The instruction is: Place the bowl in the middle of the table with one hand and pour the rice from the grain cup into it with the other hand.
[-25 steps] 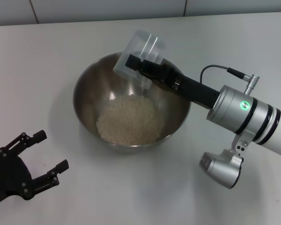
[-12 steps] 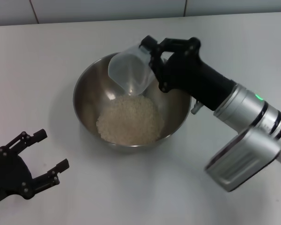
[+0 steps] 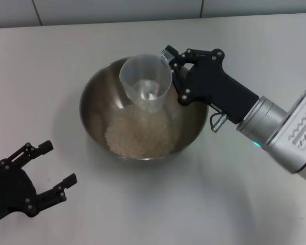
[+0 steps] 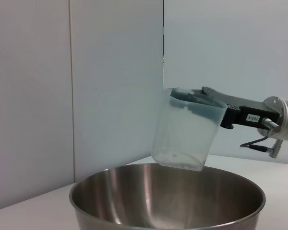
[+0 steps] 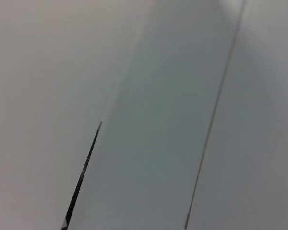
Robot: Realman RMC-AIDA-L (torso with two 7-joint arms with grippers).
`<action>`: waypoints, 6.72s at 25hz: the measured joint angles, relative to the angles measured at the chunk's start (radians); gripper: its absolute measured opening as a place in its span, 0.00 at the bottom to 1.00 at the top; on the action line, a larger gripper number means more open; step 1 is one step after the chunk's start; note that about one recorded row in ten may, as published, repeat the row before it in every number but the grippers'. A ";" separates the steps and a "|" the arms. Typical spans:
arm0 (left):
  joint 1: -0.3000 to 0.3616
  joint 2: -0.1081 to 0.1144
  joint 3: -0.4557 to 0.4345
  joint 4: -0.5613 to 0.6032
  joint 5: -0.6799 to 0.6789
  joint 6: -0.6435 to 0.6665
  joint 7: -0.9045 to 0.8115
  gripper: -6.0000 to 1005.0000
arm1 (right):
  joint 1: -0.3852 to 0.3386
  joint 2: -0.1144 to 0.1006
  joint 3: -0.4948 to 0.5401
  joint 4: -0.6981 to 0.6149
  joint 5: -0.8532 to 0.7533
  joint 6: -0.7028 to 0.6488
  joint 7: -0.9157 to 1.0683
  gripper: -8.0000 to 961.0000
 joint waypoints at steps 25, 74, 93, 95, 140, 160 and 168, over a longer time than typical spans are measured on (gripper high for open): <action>0.007 0.000 0.000 0.002 0.000 0.013 0.000 0.86 | -0.006 0.000 0.013 -0.001 0.045 0.062 0.167 0.03; 0.008 0.002 -0.001 0.001 -0.002 0.079 0.000 0.86 | -0.091 -0.003 0.030 -0.167 0.382 0.247 0.059 0.03; 0.011 0.005 -0.001 0.002 -0.006 0.084 0.000 0.86 | -0.113 -0.002 0.037 -0.135 0.382 0.263 0.063 0.12; 0.011 0.006 -0.001 0.001 -0.006 0.086 -0.001 0.86 | -0.113 -0.003 0.037 -0.135 0.382 0.264 0.063 0.18; 0.012 0.008 -0.001 0.014 -0.008 0.099 -0.009 0.86 | -0.232 -0.008 0.009 -0.188 0.374 0.112 0.208 0.80; 0.009 0.007 -0.001 0.014 -0.005 0.097 -0.009 0.86 | -0.236 -0.021 0.008 -0.288 0.317 -0.220 0.424 0.80; -0.011 0.009 0.000 0.014 0.000 0.091 -0.011 0.86 | -0.134 -0.075 -0.206 -0.434 0.180 -0.374 0.645 0.80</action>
